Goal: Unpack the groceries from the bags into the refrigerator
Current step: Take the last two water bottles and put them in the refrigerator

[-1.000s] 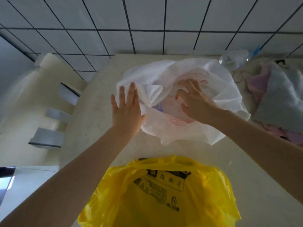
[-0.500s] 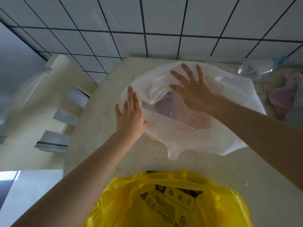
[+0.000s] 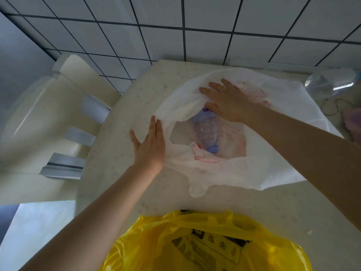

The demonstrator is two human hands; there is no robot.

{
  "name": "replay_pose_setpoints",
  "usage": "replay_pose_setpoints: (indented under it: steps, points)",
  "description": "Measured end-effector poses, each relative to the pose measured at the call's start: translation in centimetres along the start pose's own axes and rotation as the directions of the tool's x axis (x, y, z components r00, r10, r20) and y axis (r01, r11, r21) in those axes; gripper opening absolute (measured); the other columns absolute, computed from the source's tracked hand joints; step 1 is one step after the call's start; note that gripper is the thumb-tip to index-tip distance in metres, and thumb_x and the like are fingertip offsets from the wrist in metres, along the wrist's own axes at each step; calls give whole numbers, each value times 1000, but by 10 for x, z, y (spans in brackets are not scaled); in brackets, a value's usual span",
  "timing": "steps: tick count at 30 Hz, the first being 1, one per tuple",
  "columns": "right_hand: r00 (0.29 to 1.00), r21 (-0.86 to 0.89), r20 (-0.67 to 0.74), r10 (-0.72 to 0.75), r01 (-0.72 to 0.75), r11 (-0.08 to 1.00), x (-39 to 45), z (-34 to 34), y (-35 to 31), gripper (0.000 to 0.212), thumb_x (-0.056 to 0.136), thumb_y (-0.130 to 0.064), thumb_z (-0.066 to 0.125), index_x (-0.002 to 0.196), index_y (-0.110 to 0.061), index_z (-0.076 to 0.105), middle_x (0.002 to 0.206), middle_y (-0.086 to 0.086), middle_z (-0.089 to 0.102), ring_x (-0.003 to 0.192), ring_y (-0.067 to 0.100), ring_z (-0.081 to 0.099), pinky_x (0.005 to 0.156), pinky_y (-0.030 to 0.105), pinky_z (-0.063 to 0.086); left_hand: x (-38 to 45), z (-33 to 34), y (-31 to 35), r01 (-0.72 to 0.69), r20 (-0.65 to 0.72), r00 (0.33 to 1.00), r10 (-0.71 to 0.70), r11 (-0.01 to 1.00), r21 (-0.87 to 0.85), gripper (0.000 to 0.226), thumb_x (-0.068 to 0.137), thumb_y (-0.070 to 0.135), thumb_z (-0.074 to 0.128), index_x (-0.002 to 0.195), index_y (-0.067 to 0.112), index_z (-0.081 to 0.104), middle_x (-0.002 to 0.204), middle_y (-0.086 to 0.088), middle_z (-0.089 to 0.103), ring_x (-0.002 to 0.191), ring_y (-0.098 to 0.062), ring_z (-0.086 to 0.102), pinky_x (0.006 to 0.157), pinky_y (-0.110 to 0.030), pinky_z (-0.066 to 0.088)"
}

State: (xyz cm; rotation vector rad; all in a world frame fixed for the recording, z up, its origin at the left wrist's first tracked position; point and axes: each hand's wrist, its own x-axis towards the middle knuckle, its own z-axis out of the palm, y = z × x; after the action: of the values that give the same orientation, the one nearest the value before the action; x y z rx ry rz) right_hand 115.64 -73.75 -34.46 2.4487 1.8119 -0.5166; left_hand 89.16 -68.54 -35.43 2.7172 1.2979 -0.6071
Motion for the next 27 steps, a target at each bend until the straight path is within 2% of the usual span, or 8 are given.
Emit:
replay_pose_setpoints:
  steps: [3, 7, 9, 13, 17, 21, 23, 27]
  points:
    - [1000, 49, 18, 15, -16, 999, 4, 11, 0, 53, 102, -43, 25, 152, -32, 10, 161, 7, 13, 145, 38, 14, 116, 55, 17, -3, 11, -2, 7, -24, 1000, -10, 995, -95, 95, 85, -5, 51, 149, 6, -18, 161, -8, -17, 130, -14, 46, 113, -62, -3]
    - [996, 104, -92, 13, -4, 995, 0, 14, -5, 54, 101, -34, 38, 151, -21, 22, 156, 12, 26, 139, 38, 28, 113, 53, 26, -7, 16, -2, -1, -63, 998, -8, 990, -144, 96, 85, -8, 51, 149, 8, -18, 159, -9, -20, 149, -23, 4, 112, -65, -1]
    - [984, 70, -169, -51, 63, 996, -7, 11, -7, 58, 97, -27, 48, 149, -15, 26, 153, 15, 31, 137, 39, 31, 112, 53, 29, -12, 14, -3, -66, -154, 987, 47, 990, -121, 90, 83, -6, 54, 152, 6, -3, 160, -12, -18, 149, -32, -4, 111, -66, 4]
    - [931, -97, -293, -217, 197, 976, -26, 8, -5, 62, 88, -14, 57, 146, -15, 33, 149, 17, 36, 134, 43, 36, 104, 58, 37, -19, 7, -9, -410, -434, 834, 342, 909, -73, 63, 78, 9, 57, 139, 1, 45, 160, -11, 16, 149, -28, 11, 115, -59, 13]
    - [817, -290, -269, -510, 436, 852, -38, 13, -1, 48, 83, 5, 52, 127, -14, 45, 141, 22, 44, 127, 46, 45, 95, 57, 48, -13, 2, -5, -607, -508, 701, 501, 792, -57, 35, 94, 24, 42, 102, 4, 69, 136, -9, 56, 132, -21, 48, 113, -40, 32]
    - [767, -373, -94, -634, 564, 737, -51, 14, 0, 53, 71, 2, 76, 117, -17, 60, 142, 19, 47, 127, 46, 46, 90, 57, 51, -3, -3, 1, -618, -489, 709, 509, 782, -82, 31, 88, 27, 53, 82, 4, 73, 101, -7, 71, 89, -25, 69, 90, -35, 49]
    - [779, -421, -41, -626, 555, 718, -51, 15, 1, 50, 72, -8, 79, 119, -20, 65, 144, 18, 47, 127, 49, 46, 91, 57, 50, 1, -9, 4, -607, -422, 739, 526, 791, -77, 22, 79, 20, 67, 94, 5, 68, 103, -8, 68, 90, -29, 66, 84, -36, 48]
    - [801, -428, -36, -597, 528, 734, -43, 16, 4, 65, 75, -15, 78, 135, -27, 54, 152, 14, 36, 134, 51, 35, 99, 60, 40, 1, -20, 8, -623, -291, 756, 586, 781, -45, 51, 67, 11, 74, 116, 9, 60, 115, -7, 65, 101, -31, 62, 90, -40, 49]
